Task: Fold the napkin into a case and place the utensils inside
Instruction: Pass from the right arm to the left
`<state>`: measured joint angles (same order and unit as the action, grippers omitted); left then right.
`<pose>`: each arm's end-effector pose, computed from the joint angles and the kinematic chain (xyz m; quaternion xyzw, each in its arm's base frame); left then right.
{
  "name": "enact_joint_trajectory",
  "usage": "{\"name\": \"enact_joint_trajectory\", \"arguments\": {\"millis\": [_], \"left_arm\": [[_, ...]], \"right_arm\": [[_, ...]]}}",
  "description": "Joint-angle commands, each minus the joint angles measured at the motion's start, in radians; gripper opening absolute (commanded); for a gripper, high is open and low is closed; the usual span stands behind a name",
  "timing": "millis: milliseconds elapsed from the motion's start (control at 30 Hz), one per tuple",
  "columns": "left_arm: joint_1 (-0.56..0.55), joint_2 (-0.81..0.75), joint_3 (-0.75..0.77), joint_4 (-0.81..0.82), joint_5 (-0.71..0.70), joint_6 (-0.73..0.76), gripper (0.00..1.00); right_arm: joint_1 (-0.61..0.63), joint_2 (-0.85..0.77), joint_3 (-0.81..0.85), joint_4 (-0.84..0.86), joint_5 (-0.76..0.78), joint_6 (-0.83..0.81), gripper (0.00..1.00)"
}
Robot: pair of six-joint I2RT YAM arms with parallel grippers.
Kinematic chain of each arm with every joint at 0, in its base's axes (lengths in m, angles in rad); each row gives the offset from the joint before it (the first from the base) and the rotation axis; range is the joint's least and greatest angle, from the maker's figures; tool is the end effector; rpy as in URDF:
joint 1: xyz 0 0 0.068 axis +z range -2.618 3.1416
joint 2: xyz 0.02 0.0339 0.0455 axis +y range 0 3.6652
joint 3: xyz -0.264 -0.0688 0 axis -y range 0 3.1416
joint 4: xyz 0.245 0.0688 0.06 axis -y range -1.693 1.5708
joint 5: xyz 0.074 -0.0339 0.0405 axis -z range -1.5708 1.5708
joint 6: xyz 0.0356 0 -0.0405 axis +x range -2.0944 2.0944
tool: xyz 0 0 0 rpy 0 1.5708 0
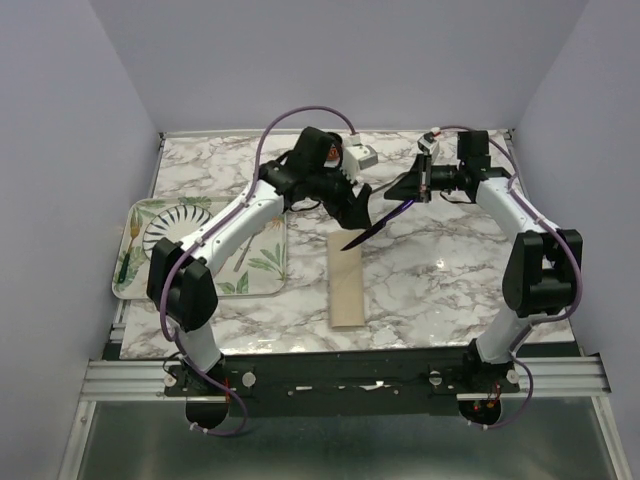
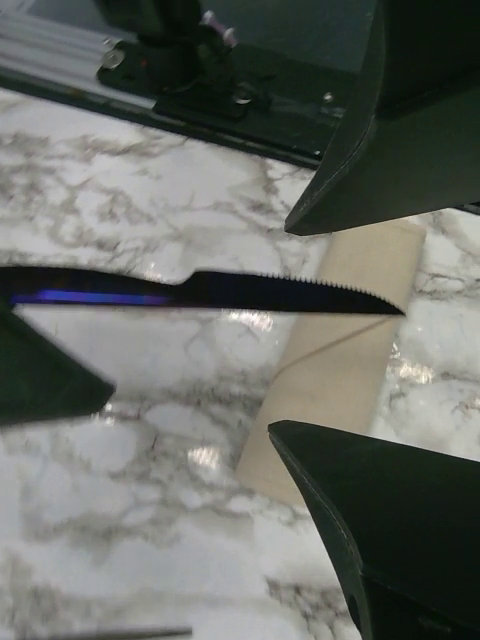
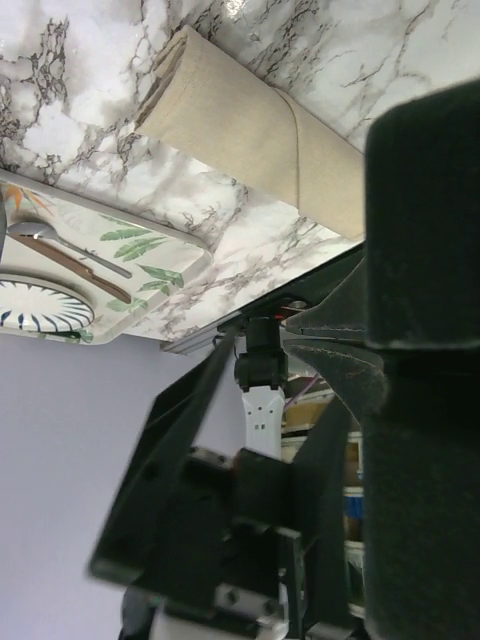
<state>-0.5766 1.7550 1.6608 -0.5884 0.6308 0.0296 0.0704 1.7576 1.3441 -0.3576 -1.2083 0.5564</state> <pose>0.3219 -0.2344 0.3449 0.3834 0.7795 -0.3800 0.3176 0.3763 0.0599 0.2690 -0.0322 0.7890 0.5965 0.1434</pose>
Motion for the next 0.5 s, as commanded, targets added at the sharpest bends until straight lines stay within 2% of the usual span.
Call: {"name": "enact_joint_trajectory", "arguments": {"millis": [0,167,300,467], "left_arm": [[-0.043,-0.020,-0.041,-0.039,0.131,0.055,0.88],[-0.043,0.043,-0.007,-0.027,0.305,-0.026,0.84],[-0.045,0.063,-0.021,0.021,0.372,-0.153,0.80],[-0.045,0.070,-0.059,0.070,0.383,-0.210,0.79]], "right_arm": [[-0.006,-0.059,0.001,-0.027,0.036,-0.033,0.01],[-0.004,-0.079,0.010,-0.029,-0.008,-0.049,0.01],[-0.004,-0.101,0.020,-0.029,-0.031,-0.059,0.01],[-0.004,-0.116,0.024,-0.035,-0.057,-0.072,0.01]]}}
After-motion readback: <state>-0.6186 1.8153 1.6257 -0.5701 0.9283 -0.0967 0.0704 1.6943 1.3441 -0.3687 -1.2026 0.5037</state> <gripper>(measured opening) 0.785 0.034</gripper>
